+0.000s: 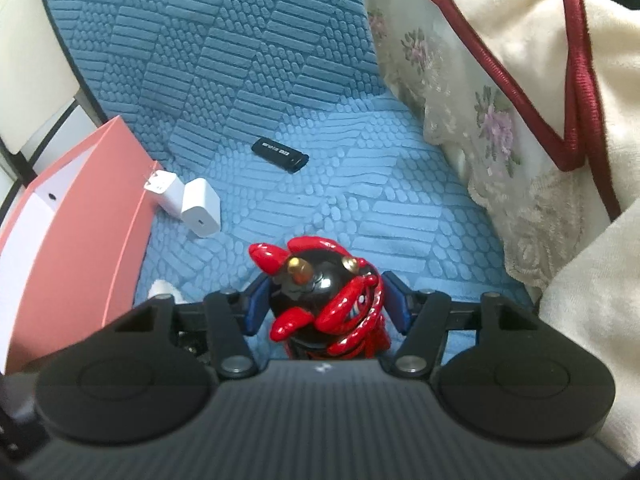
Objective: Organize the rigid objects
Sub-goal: 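Carry the plush in the left tool and figurine in the right tool toward the pink box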
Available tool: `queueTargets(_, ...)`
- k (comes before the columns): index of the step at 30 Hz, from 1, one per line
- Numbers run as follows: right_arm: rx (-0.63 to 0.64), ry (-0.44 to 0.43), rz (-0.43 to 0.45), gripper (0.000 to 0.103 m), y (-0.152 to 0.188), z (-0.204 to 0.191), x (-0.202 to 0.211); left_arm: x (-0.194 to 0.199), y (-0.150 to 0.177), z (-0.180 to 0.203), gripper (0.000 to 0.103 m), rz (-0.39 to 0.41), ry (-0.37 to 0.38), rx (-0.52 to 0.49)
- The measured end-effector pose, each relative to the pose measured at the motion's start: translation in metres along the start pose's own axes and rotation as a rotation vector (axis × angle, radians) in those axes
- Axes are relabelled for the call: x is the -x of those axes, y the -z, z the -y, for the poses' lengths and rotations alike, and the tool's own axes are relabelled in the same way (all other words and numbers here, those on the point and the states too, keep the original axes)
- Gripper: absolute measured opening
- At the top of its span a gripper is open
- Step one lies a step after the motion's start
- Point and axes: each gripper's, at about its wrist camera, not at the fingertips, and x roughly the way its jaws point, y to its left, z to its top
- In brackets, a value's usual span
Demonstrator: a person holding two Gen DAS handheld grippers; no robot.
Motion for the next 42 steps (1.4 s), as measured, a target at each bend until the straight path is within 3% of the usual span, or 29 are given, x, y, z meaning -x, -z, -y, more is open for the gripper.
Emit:
queueTargets(6,0.015,0.011,-0.001,0.062,0.003,-0.003,0.019,0.027,-0.006,0.003,0.060,0.010,0.038,0.027)
queueTargets(15,0.020,0.003,0.012,0.062,0.000,-0.008,0.059,0.084,-0.020,0.020,0.060,0.066,0.033,-0.039)
queueTargets(30,0.071,-0.041,0.075,0.062,-0.034,-0.052,0.125,0.181,-0.067,-0.009,0.060,0.145,0.025,-0.006)
queueTargets(42,0.146,-0.137,0.147,0.062,-0.072,-0.124,0.155,0.238,-0.118,-0.063,0.060,0.206,0.007,0.038)
